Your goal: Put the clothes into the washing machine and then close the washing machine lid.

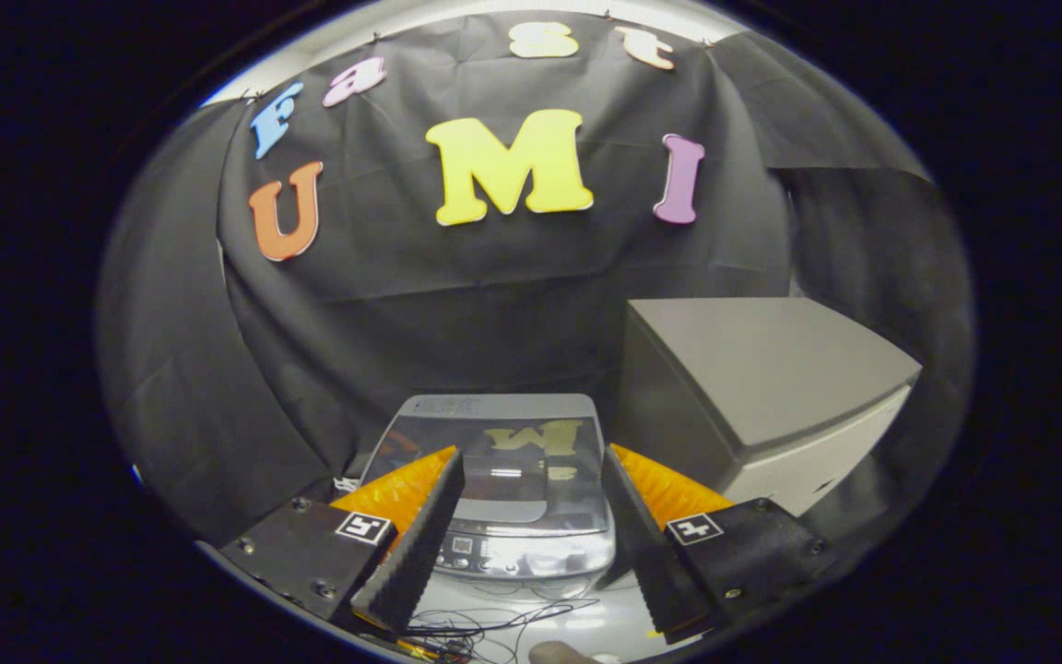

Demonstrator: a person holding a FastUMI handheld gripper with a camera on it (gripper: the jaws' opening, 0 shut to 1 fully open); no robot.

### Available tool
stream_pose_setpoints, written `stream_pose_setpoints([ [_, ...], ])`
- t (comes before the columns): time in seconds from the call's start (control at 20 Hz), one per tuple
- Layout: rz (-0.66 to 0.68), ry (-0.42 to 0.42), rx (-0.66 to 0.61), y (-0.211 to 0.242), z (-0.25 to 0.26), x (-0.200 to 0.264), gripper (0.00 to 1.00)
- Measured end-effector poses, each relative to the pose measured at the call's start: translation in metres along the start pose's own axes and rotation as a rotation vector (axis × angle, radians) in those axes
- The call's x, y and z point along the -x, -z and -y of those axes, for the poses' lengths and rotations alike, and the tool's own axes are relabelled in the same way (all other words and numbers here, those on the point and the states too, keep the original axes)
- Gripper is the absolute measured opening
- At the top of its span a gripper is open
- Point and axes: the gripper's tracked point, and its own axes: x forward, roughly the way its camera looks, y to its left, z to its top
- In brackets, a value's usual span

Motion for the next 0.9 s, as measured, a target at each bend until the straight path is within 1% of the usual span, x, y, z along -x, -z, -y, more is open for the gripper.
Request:
stream_pose_setpoints([
  [0.1, 0.037, -0.010, 0.006, 0.003, 0.028, 0.021, 0.94],
  [0.25, 0.119, 0.005, 0.035, 0.002, 0.080, 0.057, 0.94],
  [0.4, 0.163, 0.005, 0.046, 0.017, 0.127, 0.089, 0.94],
  [0.5, 0.170, 0.037, 0.083, 0.033, 0.163, 0.114, 0.94],
  [0.7, 0.154, 0.070, 0.046, 0.070, 0.221, 0.160, 0.94],
  [0.9, 0.132, 0.093, 0.050, 0.101, 0.265, 0.198, 0.94],
])
